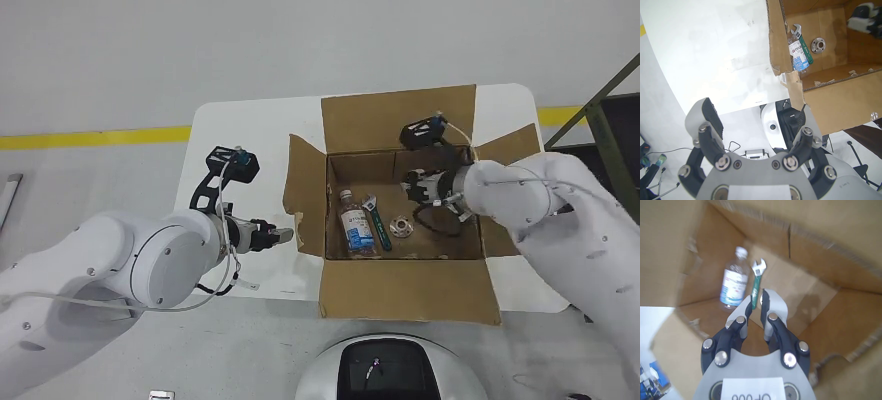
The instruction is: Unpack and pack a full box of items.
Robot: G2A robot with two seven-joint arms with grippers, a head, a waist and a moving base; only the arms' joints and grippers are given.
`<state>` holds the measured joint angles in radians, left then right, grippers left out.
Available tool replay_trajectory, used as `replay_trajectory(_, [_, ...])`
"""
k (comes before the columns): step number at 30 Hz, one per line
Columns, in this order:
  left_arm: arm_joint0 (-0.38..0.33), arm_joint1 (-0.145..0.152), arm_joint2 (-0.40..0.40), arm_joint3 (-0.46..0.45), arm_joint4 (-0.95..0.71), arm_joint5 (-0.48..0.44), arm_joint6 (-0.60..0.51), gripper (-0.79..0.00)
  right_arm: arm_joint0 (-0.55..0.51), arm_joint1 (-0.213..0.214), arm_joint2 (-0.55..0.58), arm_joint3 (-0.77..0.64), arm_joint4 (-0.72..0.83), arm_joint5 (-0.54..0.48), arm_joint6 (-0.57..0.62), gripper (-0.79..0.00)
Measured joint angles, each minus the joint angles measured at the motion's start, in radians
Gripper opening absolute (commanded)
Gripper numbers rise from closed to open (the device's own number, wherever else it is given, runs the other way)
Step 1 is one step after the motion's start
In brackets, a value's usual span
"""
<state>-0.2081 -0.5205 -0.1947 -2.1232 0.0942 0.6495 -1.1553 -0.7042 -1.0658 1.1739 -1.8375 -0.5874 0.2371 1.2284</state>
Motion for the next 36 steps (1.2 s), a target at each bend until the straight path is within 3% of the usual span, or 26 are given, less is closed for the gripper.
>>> replay_trajectory(4, [0.000,0.000,0.000,0.000,0.000,0.000,0.000,0.000,-0.028,0.028,0.251,-0.122,0.122,-0.024,0.013,-0.785])
replay_trajectory(9, [0.000,0.000,0.000,0.000,0.000,0.000,0.000,0.000,-0.107,0.060,0.546,-0.177,0.087,-0.053,0.020,-0.785])
replay_trajectory(13, [0.000,0.000,0.000,0.000,0.000,0.000,0.000,0.000,-0.210,0.074,0.753,-0.154,0.076,-0.070,-0.010,-0.785])
replay_trajectory(19, [0.000,0.000,0.000,0.000,0.000,0.000,0.000,0.000,-0.391,0.076,0.935,-0.015,0.135,-0.081,-0.033,-0.785])
replay_trajectory(24, [0.000,0.000,0.000,0.000,0.000,0.000,0.000,0.000,-0.481,0.058,0.880,0.149,0.310,-0.055,-0.070,-0.785])
replay_trajectory(31, [0.000,0.000,0.000,0.000,0.000,0.000,0.000,0.000,-0.457,0.037,0.719,0.243,0.623,-0.061,-0.066,-0.785])
replay_trajectory(36, [0.000,0.000,0.000,0.000,0.000,0.000,0.000,0.000,-0.431,0.031,0.631,0.242,0.749,-0.061,-0.033,-0.785])
